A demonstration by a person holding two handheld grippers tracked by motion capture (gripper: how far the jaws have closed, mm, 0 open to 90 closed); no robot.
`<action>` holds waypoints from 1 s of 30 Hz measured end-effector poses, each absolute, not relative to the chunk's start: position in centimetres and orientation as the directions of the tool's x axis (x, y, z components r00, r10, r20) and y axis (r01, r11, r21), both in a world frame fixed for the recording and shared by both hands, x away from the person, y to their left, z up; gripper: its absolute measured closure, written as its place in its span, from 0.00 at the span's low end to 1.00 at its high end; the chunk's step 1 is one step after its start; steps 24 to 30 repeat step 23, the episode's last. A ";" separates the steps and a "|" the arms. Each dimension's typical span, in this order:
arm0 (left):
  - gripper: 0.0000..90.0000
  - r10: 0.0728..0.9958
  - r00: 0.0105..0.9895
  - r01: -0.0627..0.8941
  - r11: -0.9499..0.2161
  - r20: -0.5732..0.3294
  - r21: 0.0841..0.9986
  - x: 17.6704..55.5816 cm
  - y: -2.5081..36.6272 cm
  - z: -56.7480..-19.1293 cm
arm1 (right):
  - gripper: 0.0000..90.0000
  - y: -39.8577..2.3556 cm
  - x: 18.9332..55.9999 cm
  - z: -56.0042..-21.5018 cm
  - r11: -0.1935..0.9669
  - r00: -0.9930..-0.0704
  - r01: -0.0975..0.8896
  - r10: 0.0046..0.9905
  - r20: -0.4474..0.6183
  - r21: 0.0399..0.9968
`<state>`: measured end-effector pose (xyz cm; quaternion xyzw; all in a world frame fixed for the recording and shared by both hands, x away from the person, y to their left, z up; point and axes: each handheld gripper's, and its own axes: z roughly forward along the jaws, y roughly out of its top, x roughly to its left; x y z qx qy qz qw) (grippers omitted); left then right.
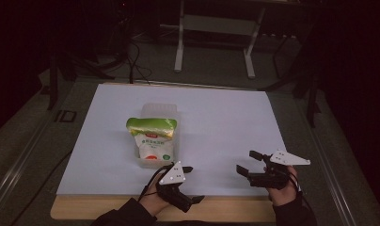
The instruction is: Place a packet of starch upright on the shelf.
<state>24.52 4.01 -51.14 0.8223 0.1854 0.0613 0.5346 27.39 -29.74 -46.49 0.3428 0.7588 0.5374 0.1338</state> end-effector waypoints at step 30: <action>0.01 0.374 0.924 0.231 -0.369 -0.083 0.900 24.2 4.3 -51.9 | 0.16 -30.1 27.5 -47.1 0.180 -0.724 0.399 0.664 0.188 0.899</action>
